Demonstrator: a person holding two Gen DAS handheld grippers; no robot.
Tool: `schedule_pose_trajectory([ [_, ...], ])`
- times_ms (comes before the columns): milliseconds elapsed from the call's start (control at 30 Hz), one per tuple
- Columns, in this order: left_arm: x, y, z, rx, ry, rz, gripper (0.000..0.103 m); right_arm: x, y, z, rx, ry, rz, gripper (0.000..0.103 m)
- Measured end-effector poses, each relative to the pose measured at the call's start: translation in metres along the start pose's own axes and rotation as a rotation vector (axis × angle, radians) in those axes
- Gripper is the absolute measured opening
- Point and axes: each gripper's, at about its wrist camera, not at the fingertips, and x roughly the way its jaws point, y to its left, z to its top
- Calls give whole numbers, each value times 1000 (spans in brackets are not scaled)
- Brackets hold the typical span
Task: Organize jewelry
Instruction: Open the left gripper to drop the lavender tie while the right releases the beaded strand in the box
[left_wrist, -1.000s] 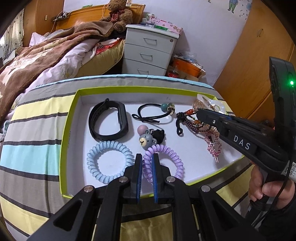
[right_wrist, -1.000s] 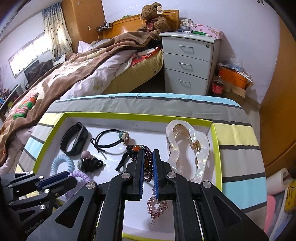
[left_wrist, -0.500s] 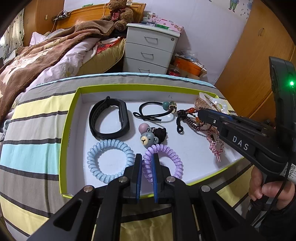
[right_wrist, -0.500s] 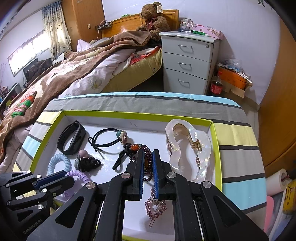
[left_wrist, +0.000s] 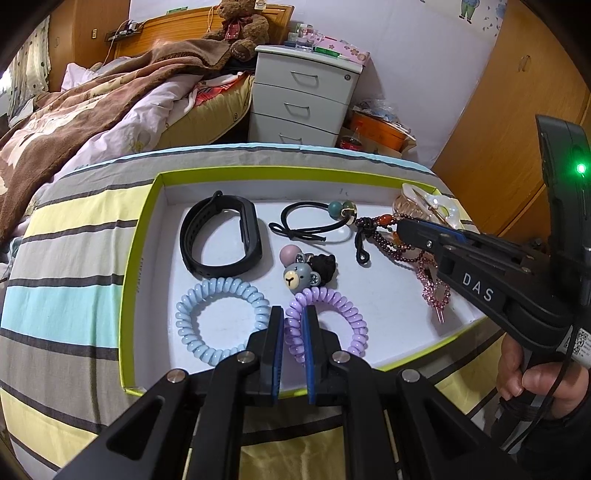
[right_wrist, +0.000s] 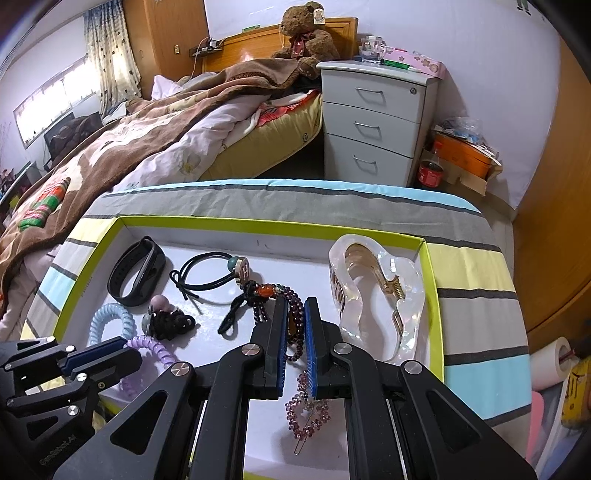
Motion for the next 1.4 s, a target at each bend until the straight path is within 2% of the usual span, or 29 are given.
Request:
schedule_pose_trajectory([
  [467,0,-1,-1,2,1,5,12,2,1,0,-12,0,-18,9],
  [633,0,-1,-1,4,1,12,26,1,1,0,-12,-1,-23,11],
  [800,1,-1,-2,8,3,12,28,2,0,0,-14,1,-24,14],
  [933,2,-1,-1,8,5,11,32,1,-1,0,-12,-2,-18,21],
  [1200,1,-2,-1,11,5,30,44,-3,-2,1,-10,-16,-23,22],
  [1267,1,-3,-1,14,3,35,45,-6,-3,1,-8,-24,-22,28],
  [1300,0,-3,-1,13,-1,40,47,-8,-3,1,-6,-28,-22,33],
  [1333,-1,-3,-1,14,-3,43,48,-10,-2,0,-3,-32,-21,42],
  [1400,-4,-3,-1,11,-13,51,49,-16,-1,-1,4,-45,-11,45],
])
